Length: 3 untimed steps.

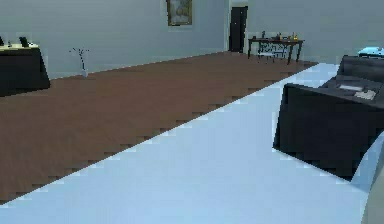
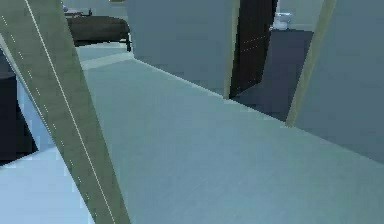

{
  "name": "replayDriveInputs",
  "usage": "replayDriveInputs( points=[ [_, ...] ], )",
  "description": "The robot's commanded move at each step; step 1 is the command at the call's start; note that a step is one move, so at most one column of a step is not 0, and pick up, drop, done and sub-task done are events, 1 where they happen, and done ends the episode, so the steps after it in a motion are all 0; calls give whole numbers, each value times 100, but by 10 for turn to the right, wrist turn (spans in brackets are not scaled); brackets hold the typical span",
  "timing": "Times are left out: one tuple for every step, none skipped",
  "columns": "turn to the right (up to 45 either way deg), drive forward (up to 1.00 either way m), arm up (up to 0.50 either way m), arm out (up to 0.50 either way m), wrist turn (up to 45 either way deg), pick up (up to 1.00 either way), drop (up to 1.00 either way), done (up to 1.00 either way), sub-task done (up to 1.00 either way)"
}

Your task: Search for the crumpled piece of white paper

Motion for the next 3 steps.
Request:
replayDriveInputs(
  points=[
    [60,0,0,0,0,0,0,0,0],
    [0,100,0,0,0,0,0,0,0],
    [0,100,0,0,0,0,0,0,0]
  ],
)
